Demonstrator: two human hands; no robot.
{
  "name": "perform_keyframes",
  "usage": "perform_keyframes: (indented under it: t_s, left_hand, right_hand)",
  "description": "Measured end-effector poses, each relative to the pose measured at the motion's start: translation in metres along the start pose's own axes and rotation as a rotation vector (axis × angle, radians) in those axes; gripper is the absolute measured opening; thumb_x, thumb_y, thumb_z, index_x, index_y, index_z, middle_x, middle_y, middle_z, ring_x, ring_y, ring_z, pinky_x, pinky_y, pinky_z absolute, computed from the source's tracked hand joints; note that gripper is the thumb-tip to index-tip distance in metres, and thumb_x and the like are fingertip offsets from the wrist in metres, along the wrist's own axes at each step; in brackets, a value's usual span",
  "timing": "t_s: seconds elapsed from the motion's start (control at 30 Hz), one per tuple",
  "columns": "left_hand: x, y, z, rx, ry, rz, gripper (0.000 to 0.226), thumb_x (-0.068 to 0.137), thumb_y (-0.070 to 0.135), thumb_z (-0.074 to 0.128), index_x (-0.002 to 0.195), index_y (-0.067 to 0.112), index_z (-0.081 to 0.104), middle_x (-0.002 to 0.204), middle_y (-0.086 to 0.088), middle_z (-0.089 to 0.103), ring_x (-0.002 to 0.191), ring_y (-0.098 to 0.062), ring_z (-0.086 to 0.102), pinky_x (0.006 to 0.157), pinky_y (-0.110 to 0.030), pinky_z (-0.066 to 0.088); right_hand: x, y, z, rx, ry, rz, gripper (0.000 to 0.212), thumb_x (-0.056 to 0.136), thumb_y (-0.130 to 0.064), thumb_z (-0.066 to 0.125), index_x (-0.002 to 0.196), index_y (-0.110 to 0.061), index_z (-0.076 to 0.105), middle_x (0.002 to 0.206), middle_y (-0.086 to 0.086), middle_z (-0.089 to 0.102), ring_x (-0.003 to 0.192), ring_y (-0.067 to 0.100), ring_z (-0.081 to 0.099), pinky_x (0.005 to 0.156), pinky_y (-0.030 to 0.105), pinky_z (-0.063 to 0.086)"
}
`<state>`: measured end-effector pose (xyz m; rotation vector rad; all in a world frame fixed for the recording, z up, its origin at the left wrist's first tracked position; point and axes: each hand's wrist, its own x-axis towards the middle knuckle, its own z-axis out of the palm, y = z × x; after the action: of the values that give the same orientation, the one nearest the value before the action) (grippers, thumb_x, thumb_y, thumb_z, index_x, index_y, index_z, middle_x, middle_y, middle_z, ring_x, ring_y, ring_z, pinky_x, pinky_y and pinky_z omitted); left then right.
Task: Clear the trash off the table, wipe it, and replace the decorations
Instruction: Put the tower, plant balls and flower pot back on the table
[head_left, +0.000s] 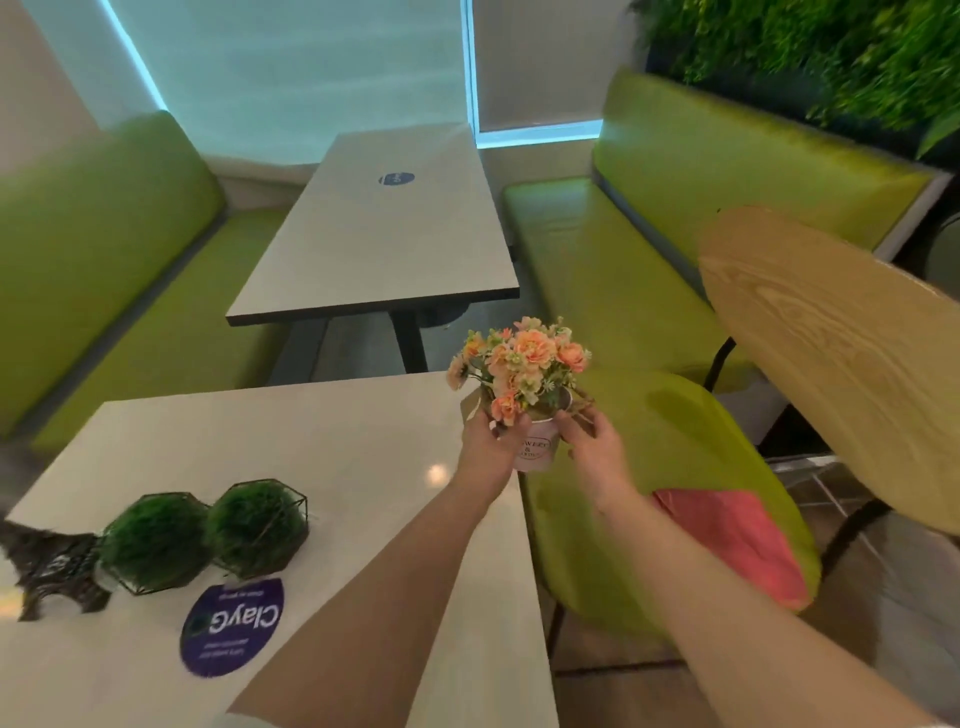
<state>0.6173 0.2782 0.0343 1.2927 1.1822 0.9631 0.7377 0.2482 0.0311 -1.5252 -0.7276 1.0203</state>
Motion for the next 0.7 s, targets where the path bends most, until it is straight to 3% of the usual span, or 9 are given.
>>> perform_keyframes:
  t_s: [0.13, 0.23, 0.4, 0.53, 0.7]
  left_hand:
    - [-0.045, 0.010, -0.071, 0.012, 0.029, -0.017, 0.048, 0.095, 0.029, 0.061, 0.138, 0.022, 0.042, 0.128, 0.002, 0.054, 0.117, -0.016, 0.052, 0.086, -0.027, 0.043]
    - [-0.075, 0.013, -0.124, 0.036, 0.060, -0.009, 0.050, 0.094, 0.029, 0.061, 0.139, 0.022, 0.039, 0.129, 0.000, 0.054, 0.116, -0.017, 0.052, 0.084, -0.025, 0.043]
    - [-0.108, 0.014, -0.206, 0.084, 0.101, -0.009, 0.058, 0.093, 0.032, 0.063, 0.142, 0.022, 0.033, 0.128, 0.004, 0.050, 0.110, -0.012, 0.051, 0.067, -0.013, 0.039]
    - [-0.120, 0.017, -0.255, 0.112, 0.144, -0.019, 0.061, 0.094, 0.031, 0.062, 0.144, 0.021, 0.029, 0.137, 0.002, 0.047, 0.121, -0.015, 0.048, 0.084, -0.025, 0.040]
    - [-0.111, 0.016, -0.307, 0.258, 0.181, -0.041, 0.061, 0.094, 0.043, 0.057, 0.145, 0.023, 0.030, 0.138, 0.000, 0.051, 0.128, -0.024, 0.049, 0.086, -0.028, 0.039]
  right_hand:
    - [-0.059, -0.003, 0.054, 0.022, -0.035, -0.034, 0.016, 0.095, -0.020, 0.062, 0.111, -0.022, 0.059, 0.116, 0.002, 0.066, 0.108, 0.019, 0.060, 0.089, 0.034, 0.049]
    - [-0.100, -0.004, 0.094, 0.014, -0.090, -0.033, 0.014, 0.096, -0.022, 0.061, 0.109, -0.025, 0.060, 0.113, 0.002, 0.067, 0.105, 0.019, 0.060, 0.080, 0.029, 0.048]
    - [-0.152, -0.004, 0.157, -0.041, -0.137, -0.020, 0.032, 0.095, -0.033, 0.060, 0.126, -0.023, 0.060, 0.120, 0.000, 0.066, 0.114, 0.021, 0.059, 0.097, 0.041, 0.048]
    - [-0.175, -0.011, 0.202, -0.063, -0.164, -0.024, 0.036, 0.096, -0.034, 0.058, 0.131, -0.024, 0.057, 0.128, -0.001, 0.062, 0.119, 0.022, 0.056, 0.102, 0.044, 0.046]
    - [-0.181, -0.020, 0.250, -0.120, -0.185, -0.044, 0.042, 0.096, -0.037, 0.058, 0.136, -0.023, 0.053, 0.135, 0.000, 0.057, 0.124, 0.024, 0.052, 0.105, 0.047, 0.045]
